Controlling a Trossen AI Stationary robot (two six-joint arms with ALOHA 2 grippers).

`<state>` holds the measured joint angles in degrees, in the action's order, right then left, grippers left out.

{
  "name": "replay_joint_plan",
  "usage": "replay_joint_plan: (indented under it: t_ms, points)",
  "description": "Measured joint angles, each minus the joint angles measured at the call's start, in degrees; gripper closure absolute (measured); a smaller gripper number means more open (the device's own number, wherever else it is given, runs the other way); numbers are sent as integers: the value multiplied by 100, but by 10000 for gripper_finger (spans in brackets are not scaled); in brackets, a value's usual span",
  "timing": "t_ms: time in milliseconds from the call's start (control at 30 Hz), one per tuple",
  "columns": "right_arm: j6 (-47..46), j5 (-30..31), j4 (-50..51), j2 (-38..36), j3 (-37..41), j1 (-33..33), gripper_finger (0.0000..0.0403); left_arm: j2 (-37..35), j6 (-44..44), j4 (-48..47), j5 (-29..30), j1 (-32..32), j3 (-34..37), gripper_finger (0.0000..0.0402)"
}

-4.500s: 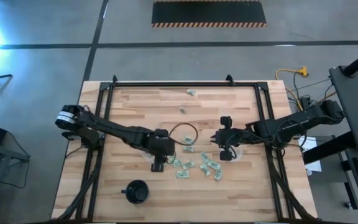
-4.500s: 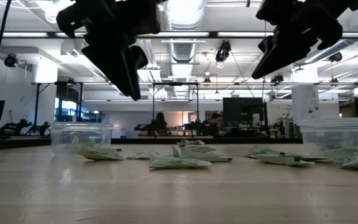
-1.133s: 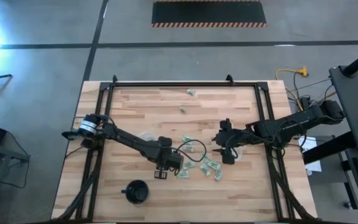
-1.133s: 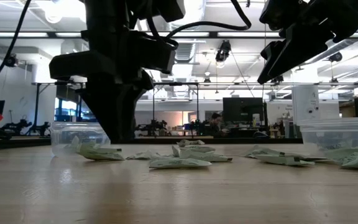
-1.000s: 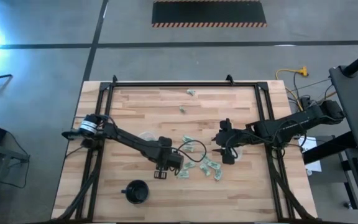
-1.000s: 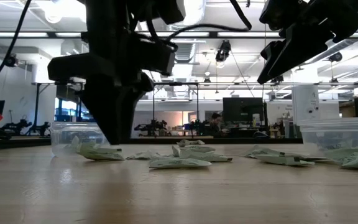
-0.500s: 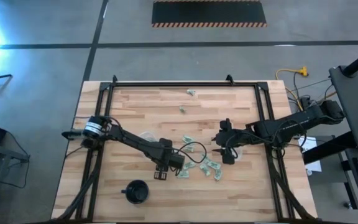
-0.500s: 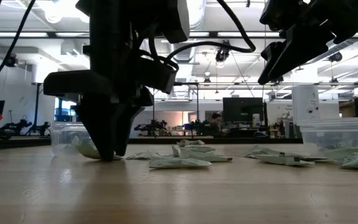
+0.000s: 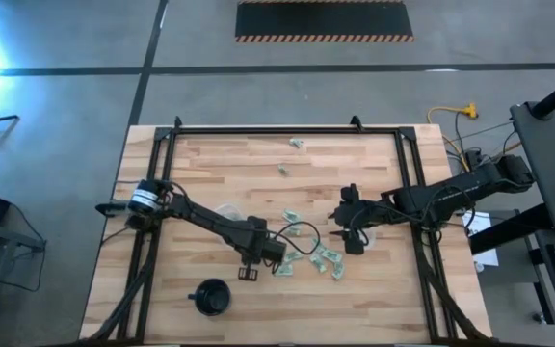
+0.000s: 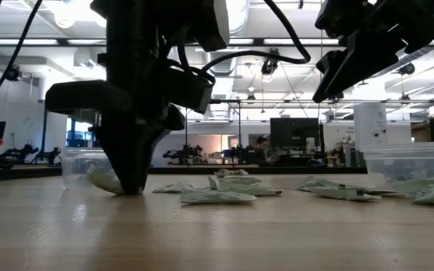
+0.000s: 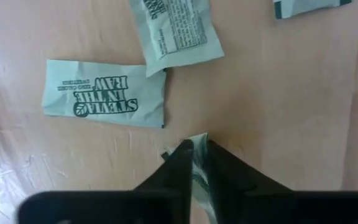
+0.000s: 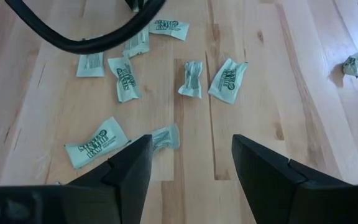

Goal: Pick and place Stevia / Truvia into bins
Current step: Put the stevia packet into the oval transparent container

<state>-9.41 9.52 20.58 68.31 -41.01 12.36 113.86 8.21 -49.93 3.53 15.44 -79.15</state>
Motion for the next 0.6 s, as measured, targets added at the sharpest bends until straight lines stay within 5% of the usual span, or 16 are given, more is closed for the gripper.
replay_joint_plan:
  t_ms: [600]
  points:
    - [3,-2,-10,0,0,0,193,-355,-13,-31,109,4,-307,401]
